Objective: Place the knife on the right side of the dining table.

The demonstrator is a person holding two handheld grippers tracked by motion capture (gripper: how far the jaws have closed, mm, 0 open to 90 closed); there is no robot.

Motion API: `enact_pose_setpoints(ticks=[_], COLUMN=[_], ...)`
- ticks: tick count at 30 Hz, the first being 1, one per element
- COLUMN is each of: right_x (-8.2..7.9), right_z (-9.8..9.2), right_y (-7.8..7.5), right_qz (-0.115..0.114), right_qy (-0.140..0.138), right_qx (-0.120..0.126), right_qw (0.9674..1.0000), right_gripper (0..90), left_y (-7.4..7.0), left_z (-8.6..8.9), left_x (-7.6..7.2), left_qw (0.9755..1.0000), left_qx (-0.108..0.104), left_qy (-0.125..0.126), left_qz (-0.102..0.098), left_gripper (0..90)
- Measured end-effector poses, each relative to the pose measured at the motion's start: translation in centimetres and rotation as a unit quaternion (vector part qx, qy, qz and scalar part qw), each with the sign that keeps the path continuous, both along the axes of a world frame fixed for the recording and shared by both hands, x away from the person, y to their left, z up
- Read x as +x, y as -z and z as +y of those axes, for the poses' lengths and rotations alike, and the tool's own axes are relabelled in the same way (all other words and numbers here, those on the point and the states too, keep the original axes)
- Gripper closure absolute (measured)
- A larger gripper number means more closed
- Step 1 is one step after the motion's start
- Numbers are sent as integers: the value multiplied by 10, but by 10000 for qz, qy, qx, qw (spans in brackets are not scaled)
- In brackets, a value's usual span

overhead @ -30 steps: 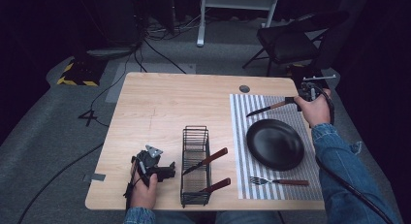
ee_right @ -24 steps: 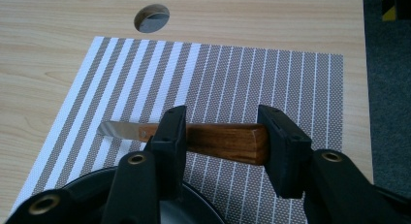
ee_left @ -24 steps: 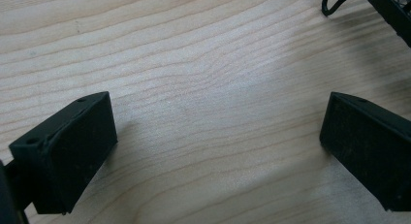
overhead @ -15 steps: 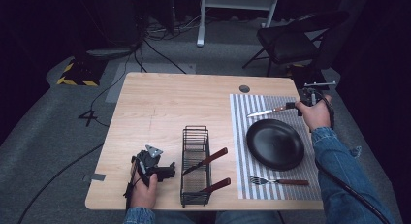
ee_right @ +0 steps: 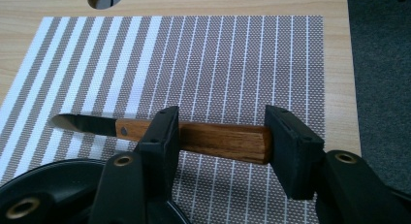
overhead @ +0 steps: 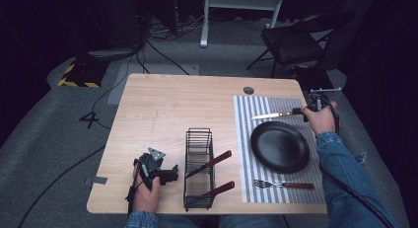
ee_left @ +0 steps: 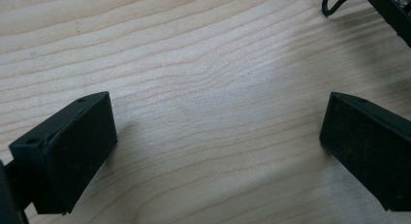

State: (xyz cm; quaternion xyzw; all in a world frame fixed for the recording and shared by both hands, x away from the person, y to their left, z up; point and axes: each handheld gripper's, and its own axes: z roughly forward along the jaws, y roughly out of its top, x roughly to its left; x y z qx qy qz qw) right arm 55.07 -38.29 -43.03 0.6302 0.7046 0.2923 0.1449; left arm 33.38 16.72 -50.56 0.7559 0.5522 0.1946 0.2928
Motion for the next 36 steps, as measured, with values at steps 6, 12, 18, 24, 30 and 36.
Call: enact_pose_setpoints(ticks=[6,12,18,24,30,36], right_x=[1,2,3,4,5,5], right_z=[-3,-6,-7,-9,-11,-13], right_y=[9,15,18,24,30,36], right_qz=[65,112,121,163,213,261], right_qy=[52,110,111,132,165,162], right_qx=[64,151,162,213,265,271], right_qw=[9999,9998,9997,9996,9993,9992], right_gripper=[467,463,461,455,451,447], left_y=[0,0,0,0,0,0], left_z=[0,0,0,0,0,0], left_x=[0,0,0,0,0,0], left_qw=[10000,10000,10000,10000,10000,10000], left_qx=[-3,0,-1,0,-2,-3], left_qy=[-4,-1,-2,-1,-4,-4], left_qz=[-1,0,-1,-1,-1,-2], left_gripper=[0,0,0,0,0,0])
